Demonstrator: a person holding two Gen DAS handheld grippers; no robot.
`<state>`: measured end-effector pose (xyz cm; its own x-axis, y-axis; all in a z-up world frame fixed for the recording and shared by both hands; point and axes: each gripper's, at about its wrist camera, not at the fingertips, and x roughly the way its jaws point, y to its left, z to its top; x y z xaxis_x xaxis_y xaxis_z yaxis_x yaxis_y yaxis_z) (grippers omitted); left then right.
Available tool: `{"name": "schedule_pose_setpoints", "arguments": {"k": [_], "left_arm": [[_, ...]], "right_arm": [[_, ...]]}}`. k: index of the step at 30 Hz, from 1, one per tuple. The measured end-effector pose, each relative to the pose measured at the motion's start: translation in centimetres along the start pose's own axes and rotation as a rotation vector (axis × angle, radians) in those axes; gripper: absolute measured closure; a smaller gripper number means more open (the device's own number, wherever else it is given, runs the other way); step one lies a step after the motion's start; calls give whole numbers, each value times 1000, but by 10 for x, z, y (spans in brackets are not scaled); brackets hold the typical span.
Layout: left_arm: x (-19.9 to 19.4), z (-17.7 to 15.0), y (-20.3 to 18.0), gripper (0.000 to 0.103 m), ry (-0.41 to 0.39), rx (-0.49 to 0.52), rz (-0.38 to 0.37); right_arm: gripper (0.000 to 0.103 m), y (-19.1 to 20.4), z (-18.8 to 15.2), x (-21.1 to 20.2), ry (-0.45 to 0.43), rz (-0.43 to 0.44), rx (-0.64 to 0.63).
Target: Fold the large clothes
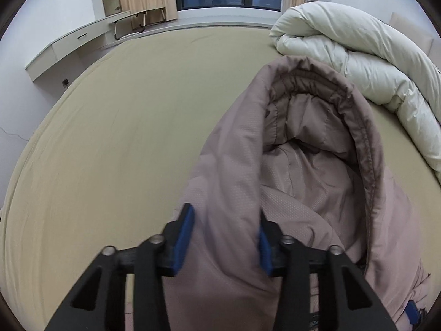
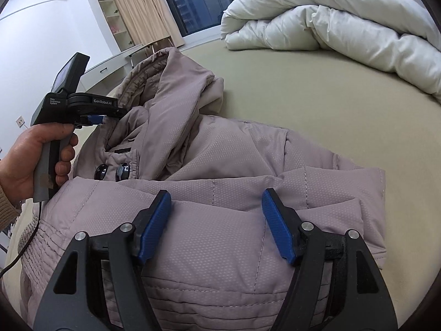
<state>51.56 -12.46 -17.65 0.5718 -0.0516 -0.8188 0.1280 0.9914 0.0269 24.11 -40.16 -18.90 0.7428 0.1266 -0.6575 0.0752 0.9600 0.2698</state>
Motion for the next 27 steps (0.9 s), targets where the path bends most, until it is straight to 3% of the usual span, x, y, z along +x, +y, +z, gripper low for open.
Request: {"name": "schedule_pose_setpoints", "arguments": {"k": [1, 4, 5, 7, 14, 20, 21, 23, 26, 27], "left_arm": [[-3, -1, -1, 76, -5, 6, -6], [-12, -3, -1, 85, -23, 2, -27], [-13, -5, 0, 85, -27, -6, -35], [-17, -8, 3, 87, -42, -13, -46], [-37, -17, 14, 89, -97, -26, -80], [-61, -31, 22, 90, -162, -30, -118], [-65, -34, 22, 90, -173, -21, -121], [-72, -38, 23, 90, -187, -7, -131], [-87, -45, 30, 90, -218, -24, -160], [-94, -49, 34, 90, -232, -33, -169]], "right_arm": [[34, 3, 6, -4, 16, -9, 6], [26, 2, 40, -22, -7, 43, 94], [15, 2, 53, -25, -30, 32, 106], [7, 7, 85, -17, -50, 0, 93], [7, 43, 183, 84, 84, 29, 91], [8, 76, 199, 169, 288, -142, 20], [15, 75, 198, 177, 305, -125, 44], [72, 76, 197, 182, 318, -103, 75], [92, 75, 197, 161, 241, -61, 83], [92, 76, 197, 148, 201, -40, 76]]}}
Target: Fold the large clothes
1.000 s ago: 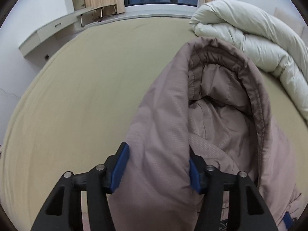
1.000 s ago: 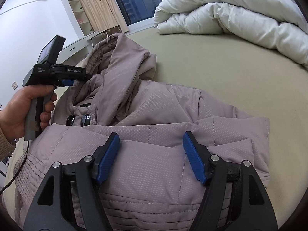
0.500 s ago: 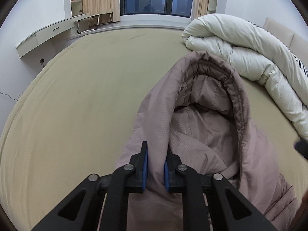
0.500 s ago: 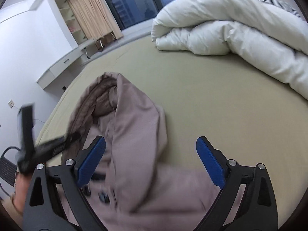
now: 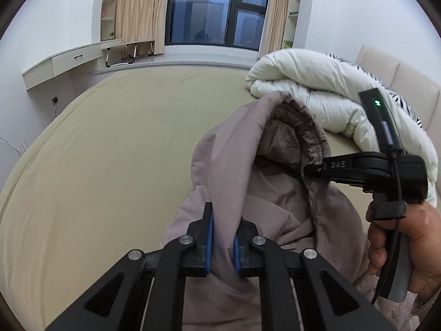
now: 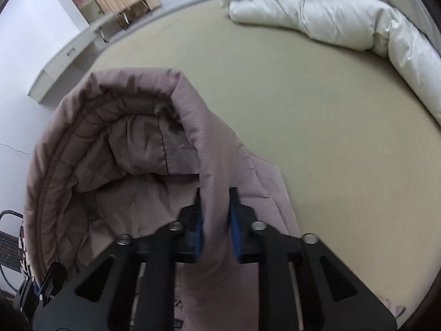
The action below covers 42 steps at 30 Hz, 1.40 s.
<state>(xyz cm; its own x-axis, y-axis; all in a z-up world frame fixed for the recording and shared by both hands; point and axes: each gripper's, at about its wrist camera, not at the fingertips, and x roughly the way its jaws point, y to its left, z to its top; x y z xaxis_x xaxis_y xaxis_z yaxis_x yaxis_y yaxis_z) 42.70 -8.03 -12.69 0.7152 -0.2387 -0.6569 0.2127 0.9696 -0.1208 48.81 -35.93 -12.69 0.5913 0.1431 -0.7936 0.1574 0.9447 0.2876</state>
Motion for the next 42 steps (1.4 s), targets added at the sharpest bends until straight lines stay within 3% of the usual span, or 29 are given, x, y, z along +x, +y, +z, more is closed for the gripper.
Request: {"name": "schedule_pose_setpoints", "arguments": {"k": [4, 6, 10, 12, 17, 19, 22, 24, 25, 26, 27, 28, 29, 30, 33, 35, 37, 40, 42], "left_arm": [[-34, -13, 10, 91, -48, -58, -44], [-56, -22, 17, 91, -75, -101, -73], [-106, -54, 27, 91, -103, -171, -120], [-126, -79, 29, 90, -79, -173, -137], [-169, -157, 37, 90, 60, -208, -165], [-188, -181, 38, 84, 100, -208, -165], [-212, -182, 39, 77, 86, -215, -155], [-224, -161, 31, 72, 36, -190, -160], [-228, -145, 29, 71, 2, -179, -166], [-232, -133, 24, 68, -34, -164, -172], [-232, -115, 14, 58, -61, -129, -177], [-232, -105, 4, 56, -78, -100, -177], [-225, -91, -6, 56, -90, -72, -173], [-215, -83, -10, 56, -80, -56, -175], [-167, -66, -21, 61, -6, -12, -149], [-138, -76, -21, 69, 63, -13, -136], [-111, -97, -19, 70, 128, -15, -112], [-71, -137, -8, 71, 223, -33, -98], [-61, -153, -1, 73, 200, -7, -97]], "right_arm": [[94, 1, -24, -77, -161, 103, -6], [94, 7, -48, -120, -243, 107, -55], [94, 10, -133, -193, -346, 98, -117], [94, 7, -175, -207, -345, 98, -131], [93, -34, -289, -206, -183, 87, -23], [93, -51, -316, -207, -142, 64, 34], [93, -69, -335, -226, -161, 55, 80], [92, -67, -324, -245, -217, 69, 60], [88, -61, -322, -254, -241, 67, 38], [77, -57, -312, -260, -259, 65, 12], [68, -50, -301, -265, -273, 80, -5], [37, -44, -288, -268, -298, 110, -12], [15, -38, -280, -272, -328, 127, -10], [13, -33, -269, -272, -360, 132, -14], [17, -15, -236, -252, -309, 98, -44], [57, -4, -219, -226, -244, 100, -76], [69, 4, -218, -193, -178, 36, -135], [69, 12, -235, -128, -22, 16, -180], [70, 5, -257, -99, 5, 14, -195]]}}
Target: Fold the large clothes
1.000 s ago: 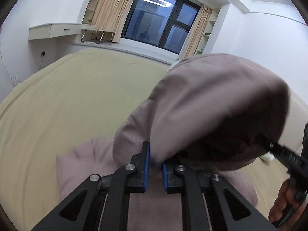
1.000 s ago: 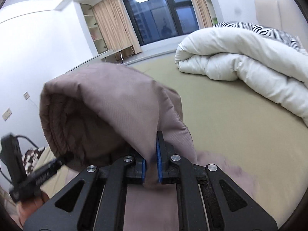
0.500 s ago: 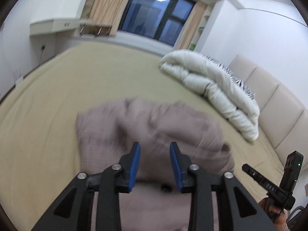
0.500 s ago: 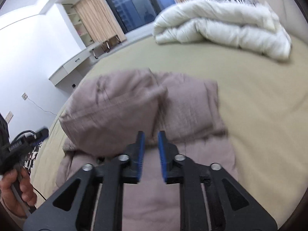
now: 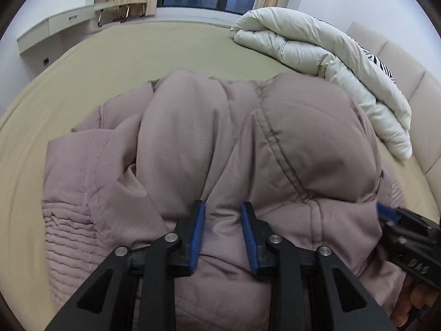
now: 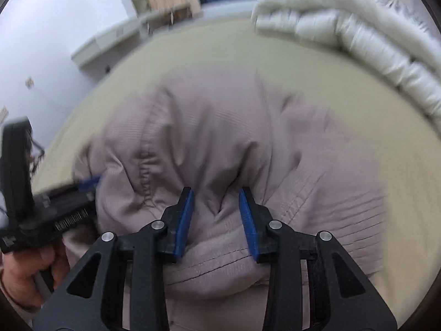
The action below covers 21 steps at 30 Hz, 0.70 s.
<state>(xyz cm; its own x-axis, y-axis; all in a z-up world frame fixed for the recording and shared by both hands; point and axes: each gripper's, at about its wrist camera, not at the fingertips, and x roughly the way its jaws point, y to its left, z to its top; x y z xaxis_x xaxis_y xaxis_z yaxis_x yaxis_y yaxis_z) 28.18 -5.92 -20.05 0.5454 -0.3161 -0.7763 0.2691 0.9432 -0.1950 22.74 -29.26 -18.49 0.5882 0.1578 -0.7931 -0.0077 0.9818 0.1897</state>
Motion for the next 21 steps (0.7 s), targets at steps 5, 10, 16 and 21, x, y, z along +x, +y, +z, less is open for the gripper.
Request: {"name": "schedule_pose_setpoints", "arguments": {"k": [5, 10, 16, 21], "left_arm": [[-27, 13, 5, 77, 7, -34, -27], [-78, 41, -1, 77, -170, -22, -56], [-9, 69, -21, 76, -43, -7, -63], [42, 50, -17, 80, -6, 30, 5]], "right_arm": [[69, 0, 7, -26, -48, -7, 11], [69, 4, 48, -82, -275, -19, -9], [69, 9, 118, 11, -96, -22, -15], [70, -11, 98, 91, -1, -82, -11]]}}
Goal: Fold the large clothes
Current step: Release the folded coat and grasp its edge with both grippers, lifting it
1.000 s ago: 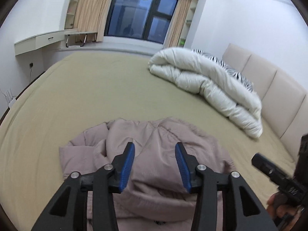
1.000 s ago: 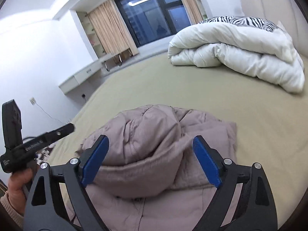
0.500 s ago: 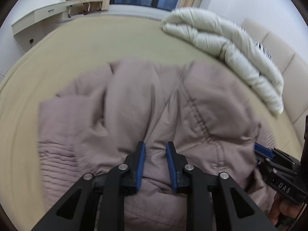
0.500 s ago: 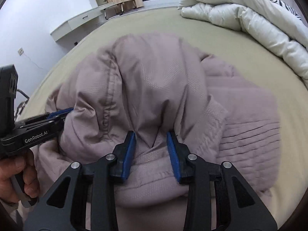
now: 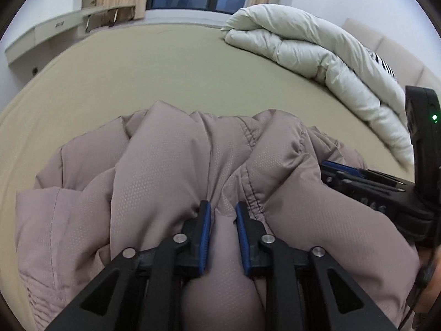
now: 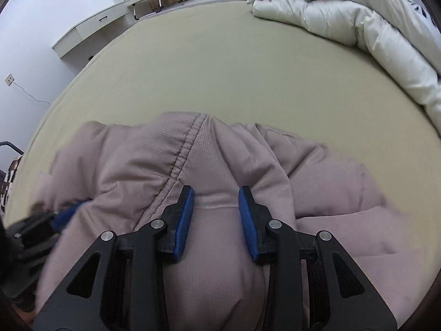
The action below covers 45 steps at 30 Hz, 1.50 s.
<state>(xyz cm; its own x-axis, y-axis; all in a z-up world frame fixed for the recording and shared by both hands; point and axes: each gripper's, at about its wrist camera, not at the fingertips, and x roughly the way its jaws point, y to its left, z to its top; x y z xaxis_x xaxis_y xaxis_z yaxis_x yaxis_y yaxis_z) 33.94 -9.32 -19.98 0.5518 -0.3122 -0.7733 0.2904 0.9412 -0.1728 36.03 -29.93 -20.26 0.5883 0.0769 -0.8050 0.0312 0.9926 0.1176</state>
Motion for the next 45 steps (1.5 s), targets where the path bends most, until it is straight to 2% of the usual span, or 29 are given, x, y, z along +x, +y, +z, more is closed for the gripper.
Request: {"name": "schedule_pose_setpoints", "arguments": {"k": [3, 6, 8, 9, 11, 13, 15, 16, 17, 18, 20, 21, 23, 24, 25, 26, 27, 28, 29, 30, 32, 34, 36, 38, 41, 45], "left_arm": [[8, -3, -2, 80, -3, 17, -2], [2, -1, 7, 81, 8, -32, -54], [-21, 2, 14, 82, 15, -96, -75], [-35, 2, 16, 82, -9, -113, -73], [-79, -8, 22, 82, -103, -136, -36], [-101, -21, 24, 81, -142, -147, -34], [-95, -32, 24, 81, -107, -141, -29], [-84, -38, 23, 81, -73, -134, -20], [-72, -42, 23, 81, -46, -130, -8], [-60, -46, 21, 81, -21, -117, 0], [-46, -45, 16, 81, 7, -87, 14], [-47, -42, 15, 81, 20, -87, 15], [-62, -35, 18, 81, 22, -121, -9], [-80, -33, 20, 81, -9, -131, -16], [-97, -35, 21, 80, -36, -129, -19], [-116, -38, 22, 78, -60, -122, -17], [-136, -45, 22, 68, -80, -105, -13], [-157, -55, 22, 50, -96, -88, -10], [-180, -69, 23, 40, -116, -80, -3], [-197, -82, 24, 27, -126, -79, 4], [-230, -115, 26, 25, -136, -56, 23], [-255, -153, 28, 24, -108, -21, 84], [-276, -196, 37, 24, -63, -27, 119], [-293, -238, 53, 24, -2, -94, 119], [-313, -294, 73, 24, 65, -176, 112], [-325, -344, 82, 24, 135, -225, 110]], "right_arm": [[70, 4, -5, 11, -29, -38, -26], [70, 7, -5, 0, 5, -36, -5], [69, 7, -2, -43, -54, -11, 65], [69, 10, -7, -75, -127, 22, 75], [69, 27, -24, -126, -207, 56, 56], [69, 43, -44, -151, -221, 97, 10], [69, 65, -69, -142, -178, 67, -75], [69, 69, -75, -128, -126, 55, -100], [67, 73, -86, -95, -23, 40, -114], [67, 76, -98, -80, 2, 22, -114], [67, 73, -104, -74, -43, 23, -108], [67, 73, -102, -77, -28, 25, -98], [67, 68, -93, -99, 29, 47, -27], [66, 61, -89, -116, 12, 66, 10], [66, 55, -88, -140, -37, 94, 34], [59, 54, -94, -169, -98, 116, 34], [51, 54, -101, -196, -155, 119, 28], [27, 55, -110, -220, -201, 115, 28], [11, 53, -127, -253, -276, 118, 35], [10, 50, -142, -278, -330, 140, 37], [9, 44, -172, -311, -351, 154, 32], [9, 39, -203, -332, -269, 153, 41], [9, 34, -245, -356, -187, 136, 82], [9, 13, -291, -376, -110, 87, 165], [9, -17, -356, -404, -52, 97, 325], [9, -39, -411, -414, 36, 37, 366]]}}
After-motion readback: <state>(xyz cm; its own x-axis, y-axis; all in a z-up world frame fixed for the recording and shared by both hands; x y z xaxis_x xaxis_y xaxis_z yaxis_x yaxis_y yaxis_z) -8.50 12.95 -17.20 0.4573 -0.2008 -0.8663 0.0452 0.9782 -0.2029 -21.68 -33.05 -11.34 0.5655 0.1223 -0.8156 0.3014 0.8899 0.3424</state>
